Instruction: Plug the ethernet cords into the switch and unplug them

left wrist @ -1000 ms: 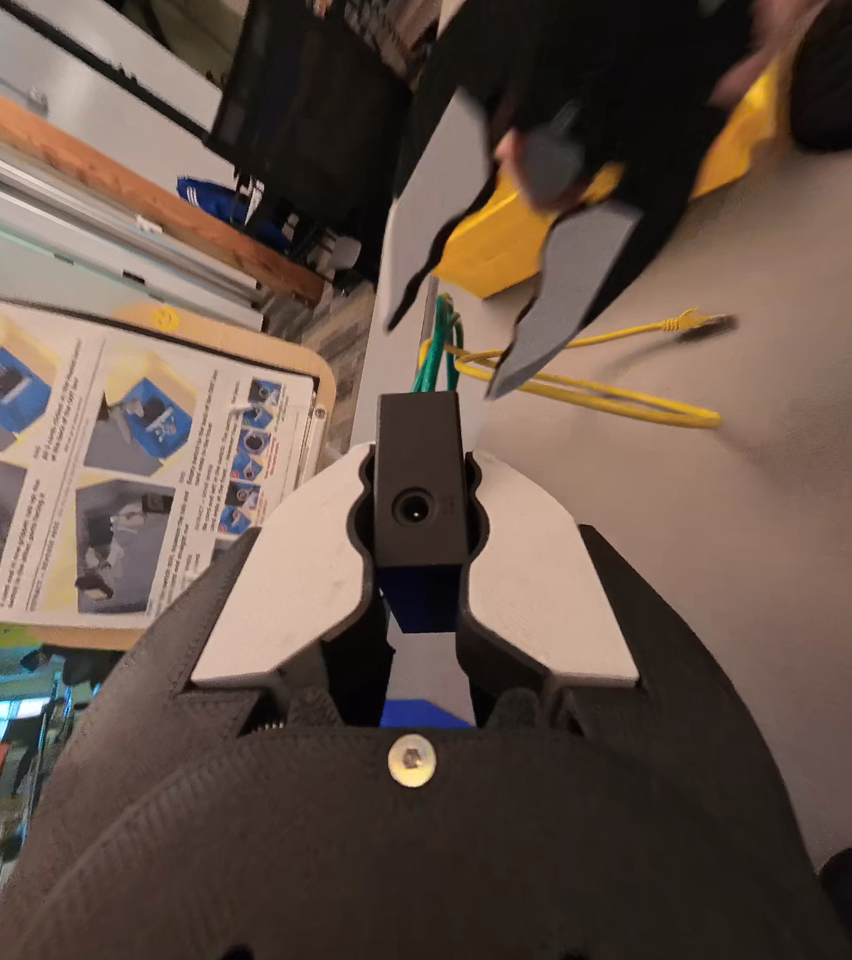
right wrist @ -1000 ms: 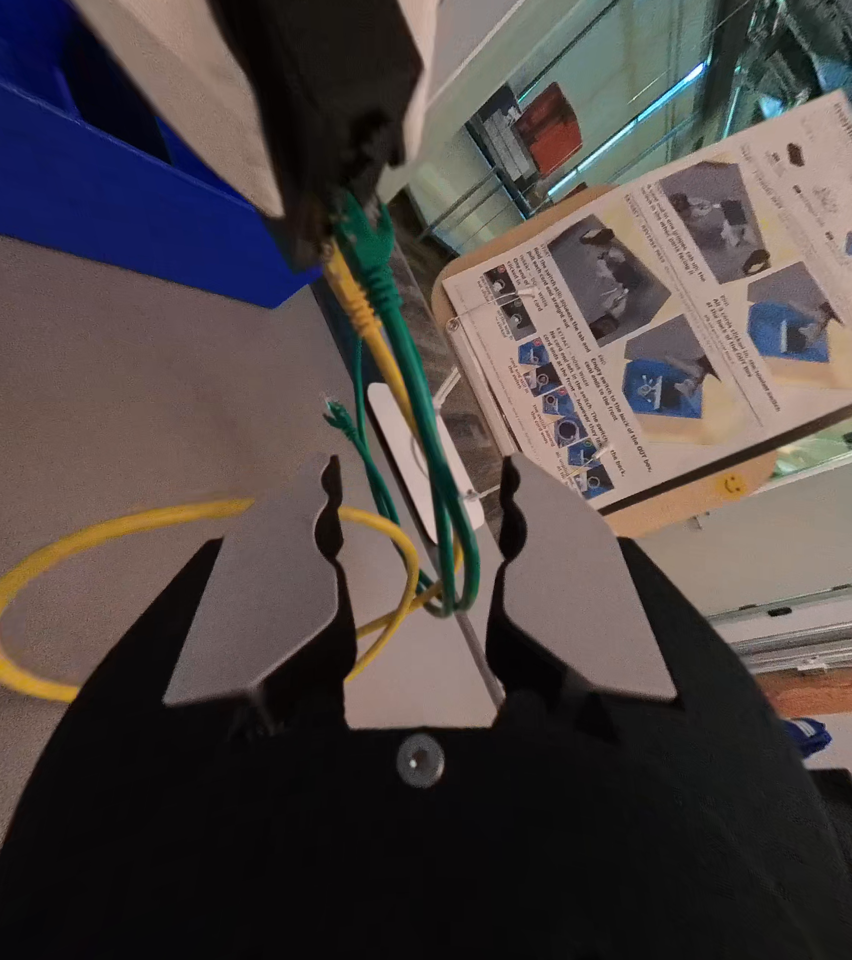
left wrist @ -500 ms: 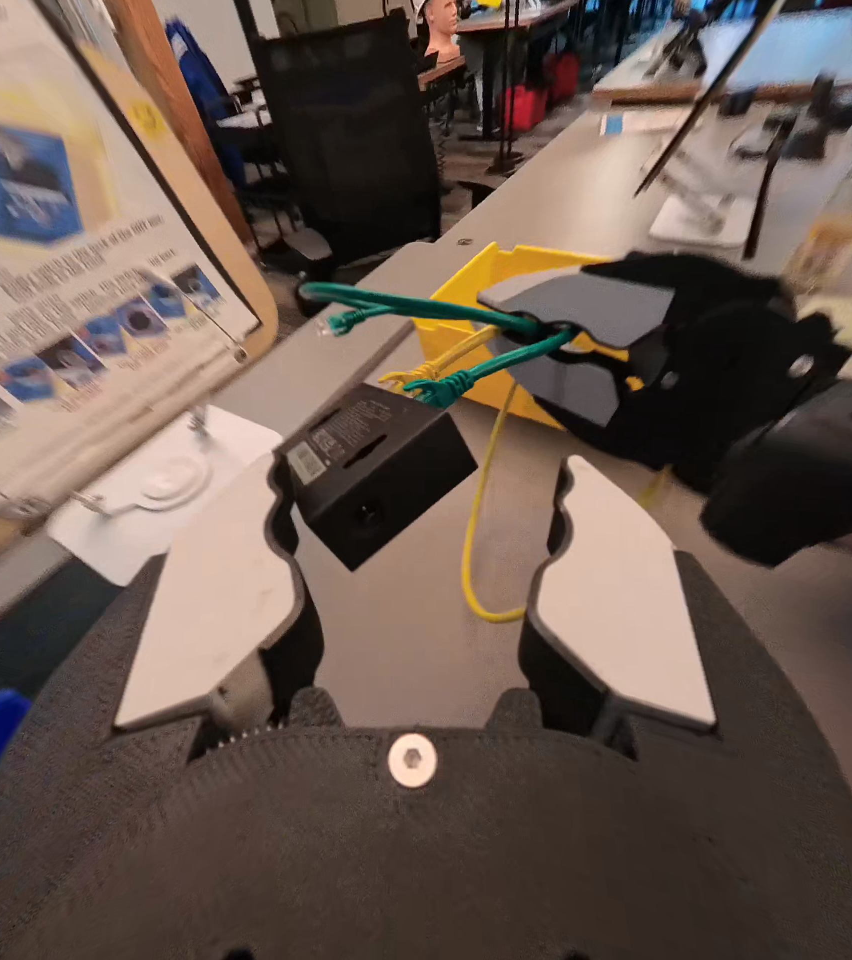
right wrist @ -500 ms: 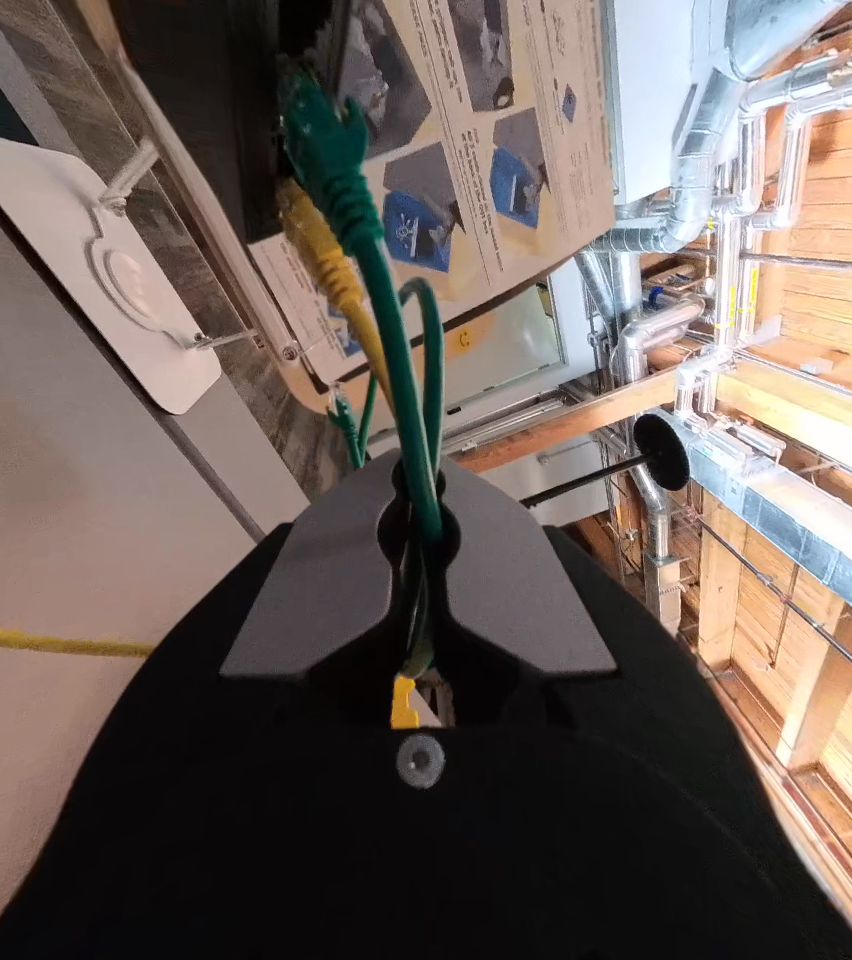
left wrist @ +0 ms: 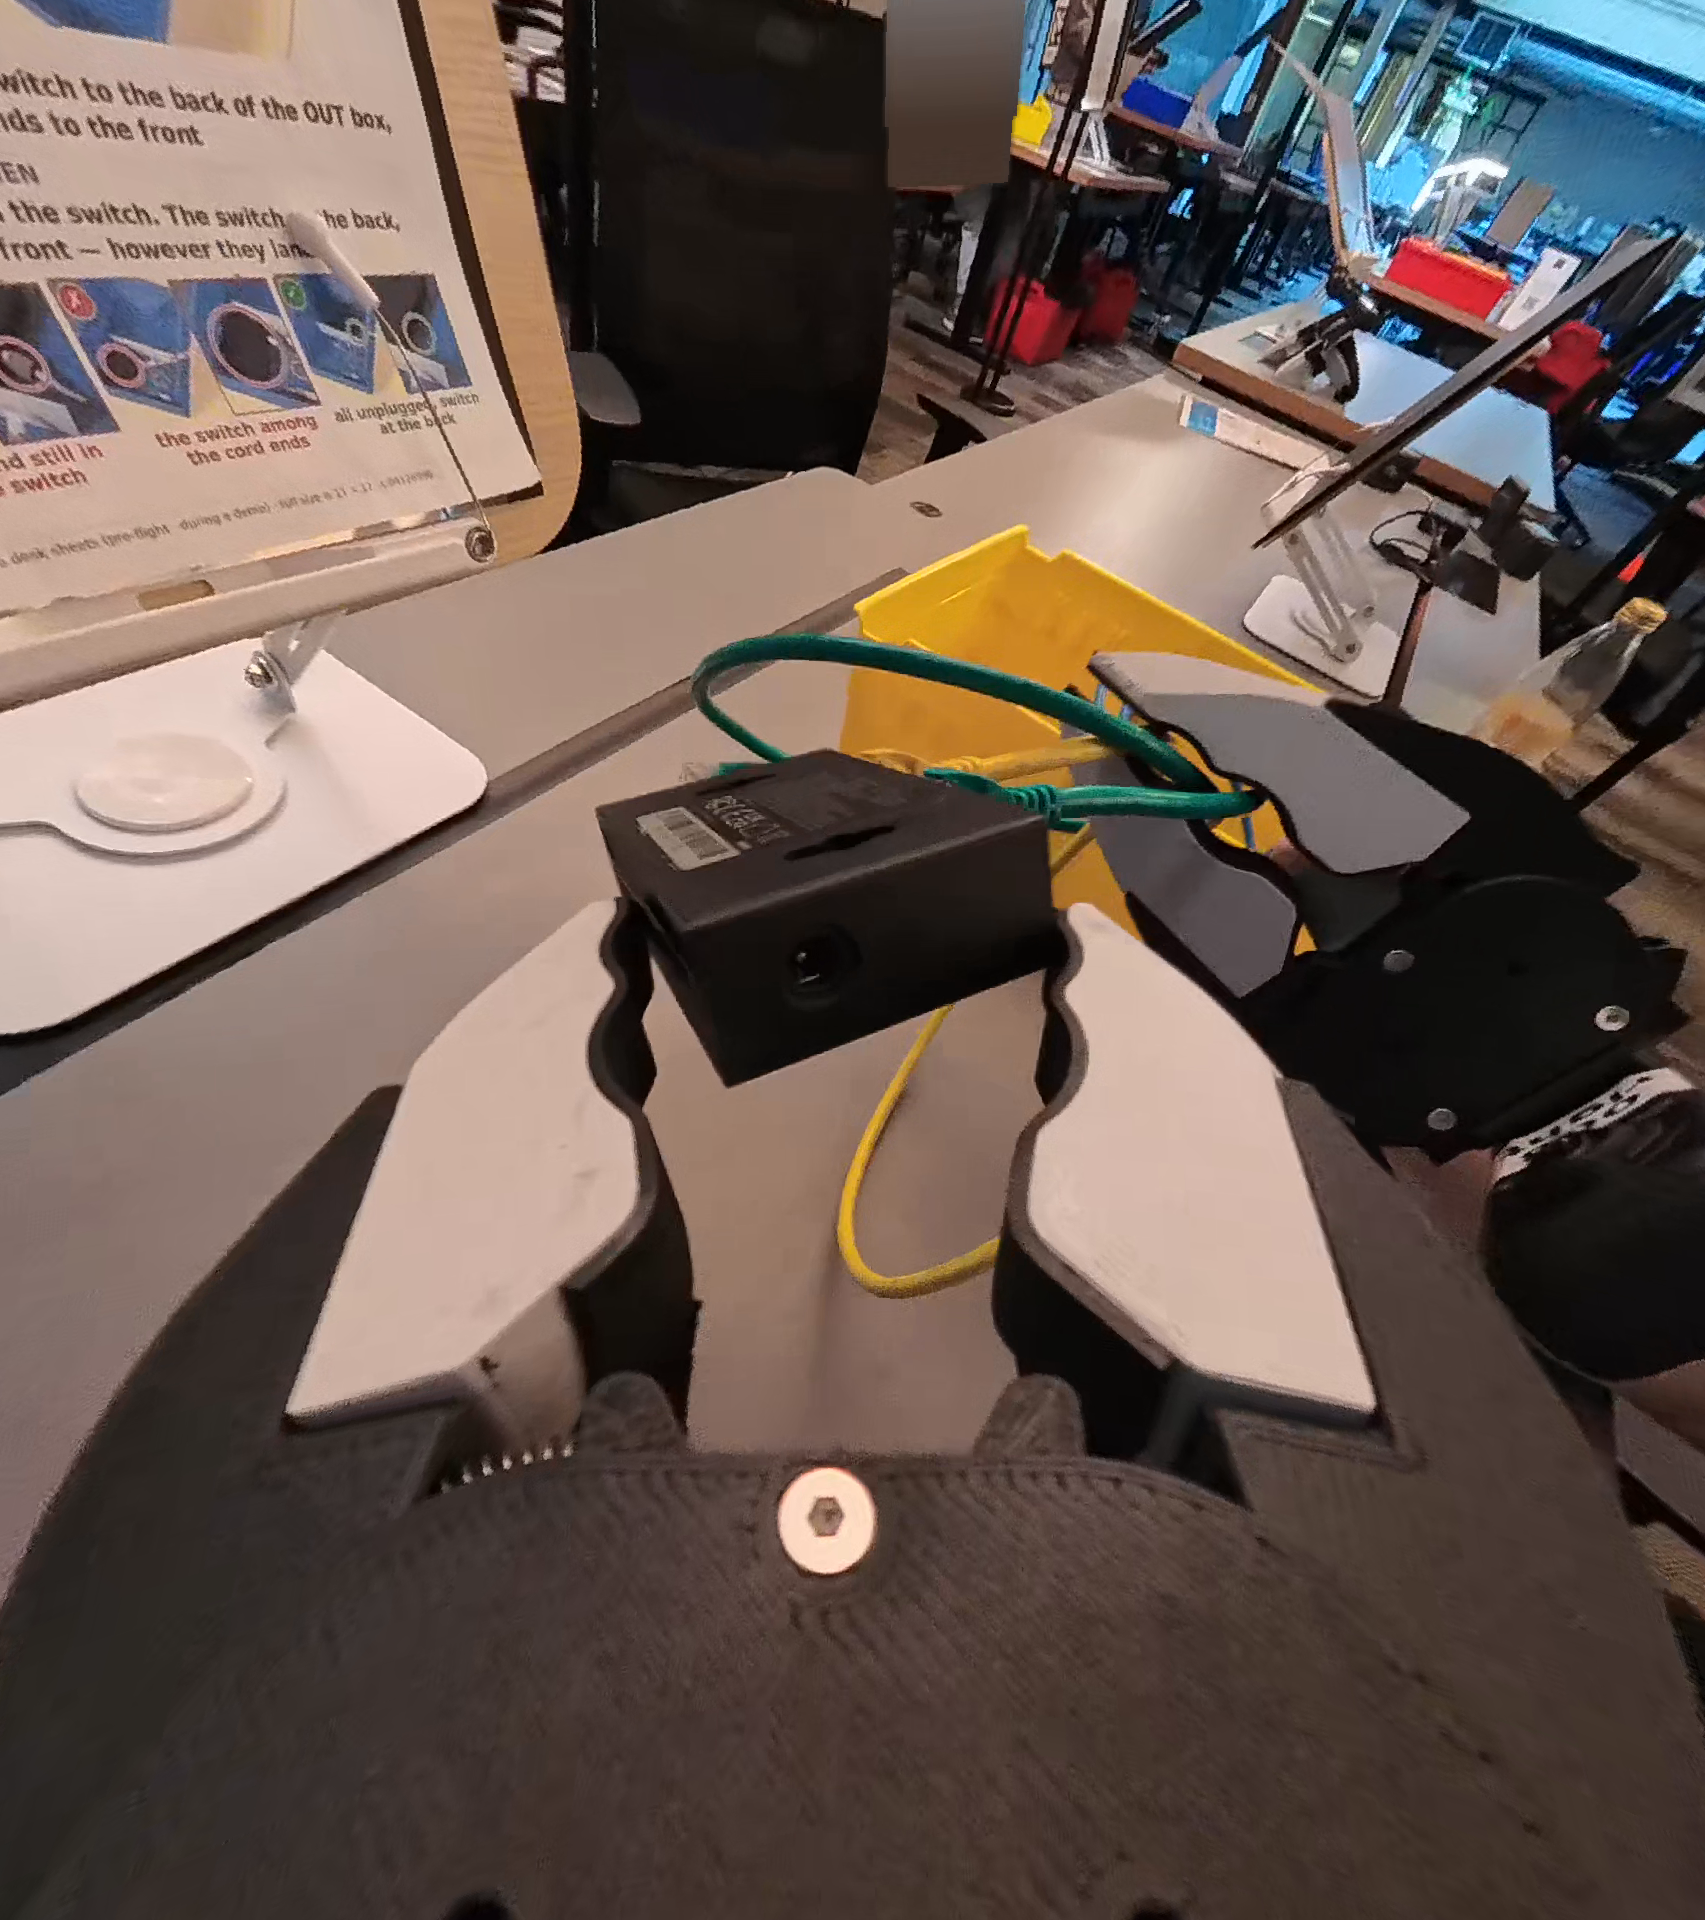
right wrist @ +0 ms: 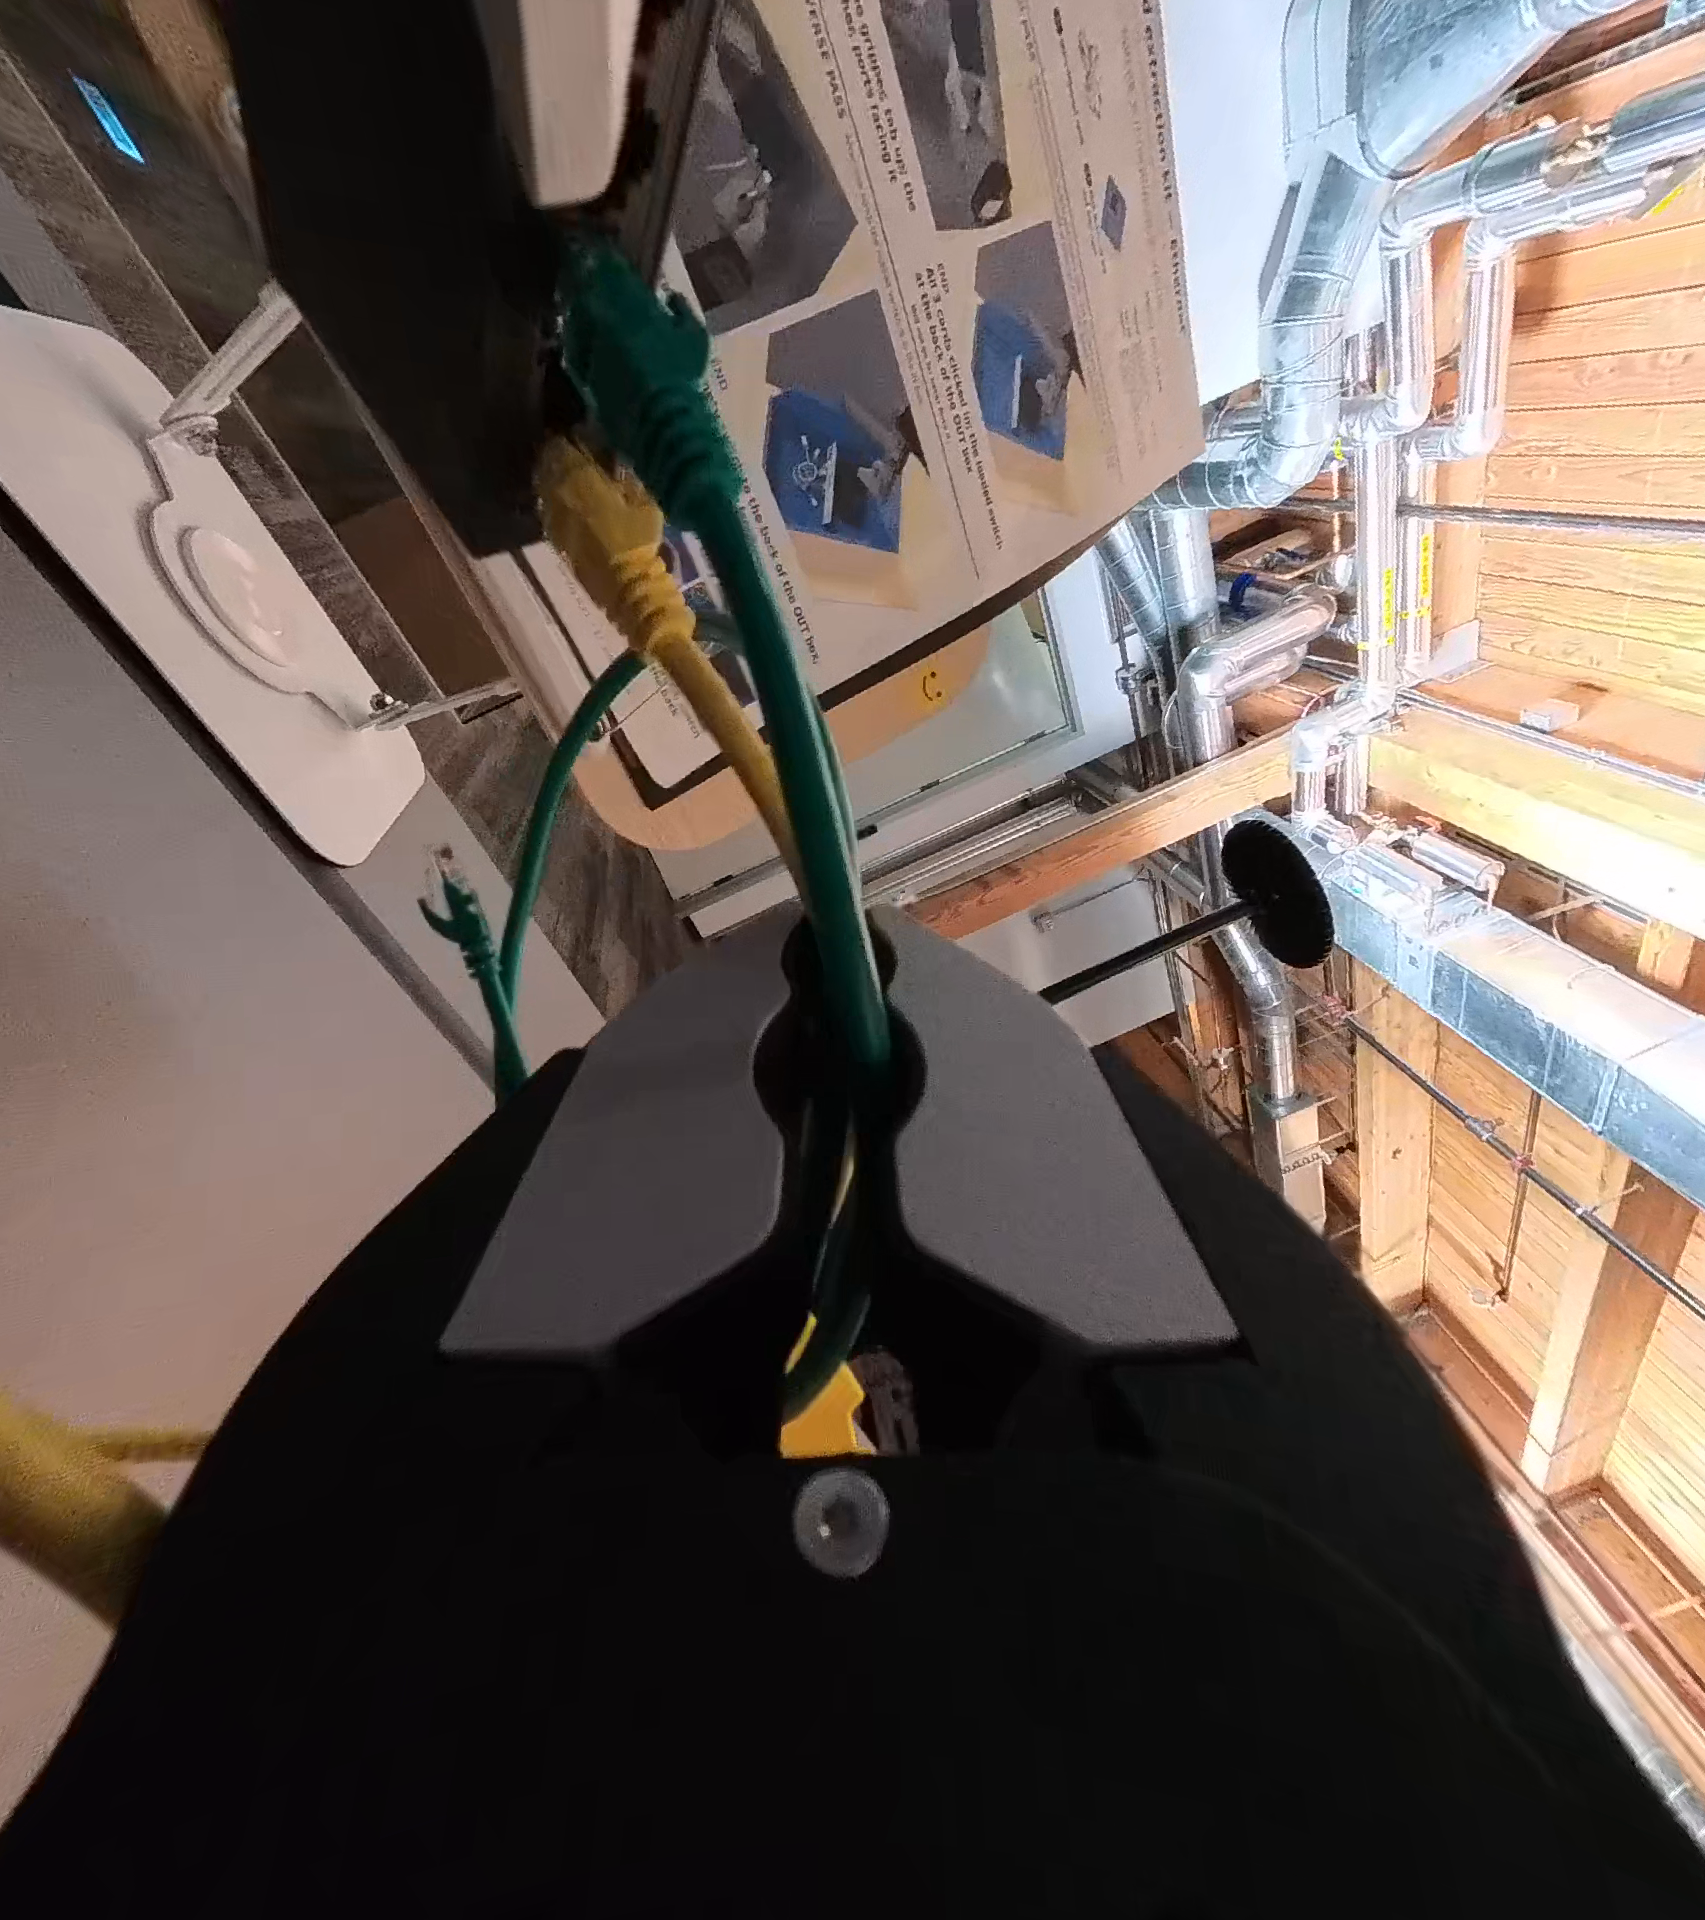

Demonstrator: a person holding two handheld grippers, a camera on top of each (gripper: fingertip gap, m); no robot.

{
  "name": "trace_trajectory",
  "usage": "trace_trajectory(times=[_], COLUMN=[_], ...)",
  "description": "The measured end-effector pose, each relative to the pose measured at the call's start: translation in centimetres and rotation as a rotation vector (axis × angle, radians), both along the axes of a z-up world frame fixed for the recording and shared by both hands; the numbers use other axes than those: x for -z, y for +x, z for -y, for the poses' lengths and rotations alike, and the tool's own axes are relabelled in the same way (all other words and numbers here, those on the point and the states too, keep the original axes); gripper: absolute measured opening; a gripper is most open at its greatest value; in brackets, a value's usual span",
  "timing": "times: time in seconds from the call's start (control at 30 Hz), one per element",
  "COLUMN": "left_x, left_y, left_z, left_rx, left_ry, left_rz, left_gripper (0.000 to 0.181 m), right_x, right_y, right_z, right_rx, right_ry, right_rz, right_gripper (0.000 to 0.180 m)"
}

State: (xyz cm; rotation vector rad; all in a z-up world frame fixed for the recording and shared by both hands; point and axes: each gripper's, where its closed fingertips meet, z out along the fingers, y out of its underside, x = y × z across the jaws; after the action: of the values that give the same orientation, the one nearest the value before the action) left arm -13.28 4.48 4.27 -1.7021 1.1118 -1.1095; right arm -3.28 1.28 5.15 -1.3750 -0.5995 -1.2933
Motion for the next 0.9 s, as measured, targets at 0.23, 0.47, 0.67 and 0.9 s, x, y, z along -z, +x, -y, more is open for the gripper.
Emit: trace_trajectory(times=[0.23, 0.47, 0.67, 0.9], left_x=[-2.1, -1.8, 1.0, 3.8], left_y=[-0.6, -2.7, -1.9, -1.2], left_z=[-0.3, -2.3, -1.1, -0.7], left_rx=[-0.011, -0.135, -0.035, 0.086], left_ry=[0.137, 0.632, 0.966, 1.077], left_rz=[0.086, -0.169, -0.363, -0.423], left_gripper=[0.067, 0.085, 0.082, 0.048], right_x=[-2.1, -1.9, -1.2, -1.0], right_y=[-1.4, -3.0, -3.9, -6.3], right_z=[0.7, -0.6, -0.7, 0.6], right_rx=[-0.079, -0.174, -0.209, -0.297], right_ry=[0.041, -0.168, -0.262, -0.271], right_rz=[0.080, 0.039, 0.174, 0.352], right_gripper=[0.007, 0.006, 0.005, 0.006])
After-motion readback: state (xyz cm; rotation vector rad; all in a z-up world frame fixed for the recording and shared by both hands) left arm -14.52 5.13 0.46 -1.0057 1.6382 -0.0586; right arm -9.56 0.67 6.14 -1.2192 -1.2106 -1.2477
